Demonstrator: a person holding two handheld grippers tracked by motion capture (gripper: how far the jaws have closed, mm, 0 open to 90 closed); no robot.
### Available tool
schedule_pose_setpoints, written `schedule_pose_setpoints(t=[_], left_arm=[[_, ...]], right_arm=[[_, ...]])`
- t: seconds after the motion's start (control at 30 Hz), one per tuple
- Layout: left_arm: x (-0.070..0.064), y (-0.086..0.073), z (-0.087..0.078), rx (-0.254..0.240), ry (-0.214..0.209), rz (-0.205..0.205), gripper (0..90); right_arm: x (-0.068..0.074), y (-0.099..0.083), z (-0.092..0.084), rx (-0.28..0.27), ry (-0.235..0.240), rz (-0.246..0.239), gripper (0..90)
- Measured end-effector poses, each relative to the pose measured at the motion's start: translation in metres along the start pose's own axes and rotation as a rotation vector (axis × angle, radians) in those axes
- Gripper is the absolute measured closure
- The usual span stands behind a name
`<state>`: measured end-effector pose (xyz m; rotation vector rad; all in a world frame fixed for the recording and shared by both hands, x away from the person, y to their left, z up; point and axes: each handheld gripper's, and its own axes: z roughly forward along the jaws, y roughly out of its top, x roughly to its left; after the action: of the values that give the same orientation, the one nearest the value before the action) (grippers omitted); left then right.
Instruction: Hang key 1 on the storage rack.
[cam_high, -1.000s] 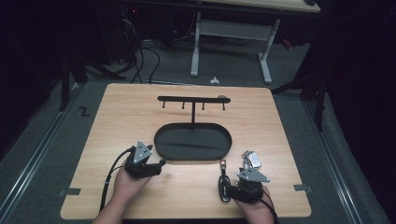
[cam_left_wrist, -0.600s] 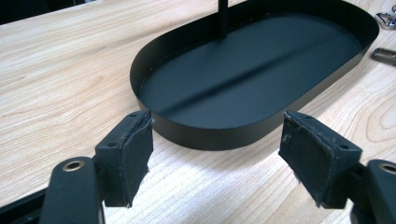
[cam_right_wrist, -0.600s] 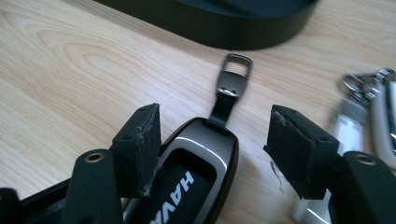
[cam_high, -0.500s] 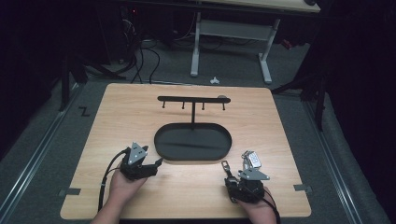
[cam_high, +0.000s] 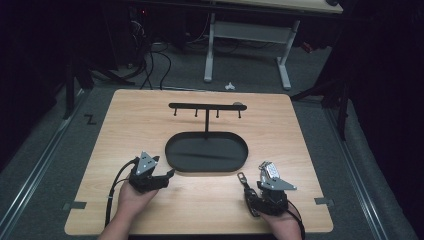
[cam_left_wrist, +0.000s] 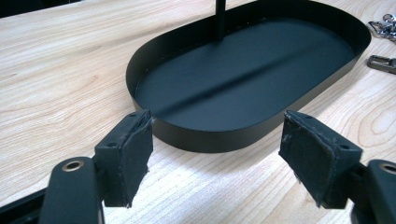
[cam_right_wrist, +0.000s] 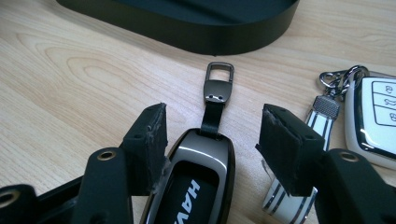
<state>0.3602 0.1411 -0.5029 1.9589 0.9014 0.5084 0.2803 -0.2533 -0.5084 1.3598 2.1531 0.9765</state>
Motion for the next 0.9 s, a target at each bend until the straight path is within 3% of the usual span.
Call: schedule_pose_setpoints(t=[0.2, 0.37, 0.43, 0.6, 0.9], left_arm=[[0.003, -0.003, 0.002, 0.009, -0.023, 0.008, 27.3], [0.003, -0.002, 0.007, -0.014, -0.027, 0.003, 25.7], [0.003, 0.001, 0.007, -0.034, -0.023, 0.009, 25.2], [0.004, 0.002, 0.007, -0.046, -0.032, -0.002, 24.9], [0.002, 0.001, 0.007, -0.041, -0.032, 0.004, 24.4]], right_arm=[[-0.004, 0.013, 0.003, 0.056, -0.03, -0.001, 42.8], [-0.001, 0.027, 0.008, 0.155, -0.022, -0.014, 43.8], [-0.001, 0.036, 0.013, 0.23, -0.024, 0.002, 43.0], [-0.001, 0.05, 0.017, 0.297, -0.042, -0.004, 44.1], [0.011, 0.073, 0.034, 0.445, -0.034, -0.089, 42.2]])
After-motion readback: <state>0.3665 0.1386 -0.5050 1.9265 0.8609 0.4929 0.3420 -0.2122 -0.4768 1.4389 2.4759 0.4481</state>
